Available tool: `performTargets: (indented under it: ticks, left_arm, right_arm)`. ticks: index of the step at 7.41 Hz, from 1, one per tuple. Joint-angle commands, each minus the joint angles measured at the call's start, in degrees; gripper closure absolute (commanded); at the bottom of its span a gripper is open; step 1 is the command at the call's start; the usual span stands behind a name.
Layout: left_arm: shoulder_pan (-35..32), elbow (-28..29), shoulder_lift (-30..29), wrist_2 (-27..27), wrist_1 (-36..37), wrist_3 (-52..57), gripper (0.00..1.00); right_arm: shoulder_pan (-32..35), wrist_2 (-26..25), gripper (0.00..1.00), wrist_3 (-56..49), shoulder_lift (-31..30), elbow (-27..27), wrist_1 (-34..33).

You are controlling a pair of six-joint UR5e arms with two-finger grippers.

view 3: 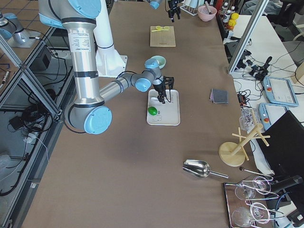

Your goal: Put spoon and bun in bowl

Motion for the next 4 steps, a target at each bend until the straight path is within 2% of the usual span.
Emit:
performTargets:
  ticks: [1,2,3,4]
  left_arm:
    - [-0.1,0.2,0.2,-0.1,-0.1,0.2,0.03]
    - [-0.1,0.1,0.2,-0.2,-0.2,0.2,0.03]
    - [-0.1,0.2,0.2,-0.1,-0.1,0.2,0.03]
    - [-0.1,0.2,0.2,-0.1,-0.1,0.2,0.03]
  right_arm:
    - [-0.4,-0.1,0.4,0.0,0.7,-1.9,0.3]
    - [-0.5,-0.1,0.4,0.0,0.8,-2.0,0.3]
    - [-0.6,-0.1,0.45,0.0,0.9,-2.2,0.3]
    - [-0.6,-0.1,0.71,0.1,2.4,-2.2,0.3]
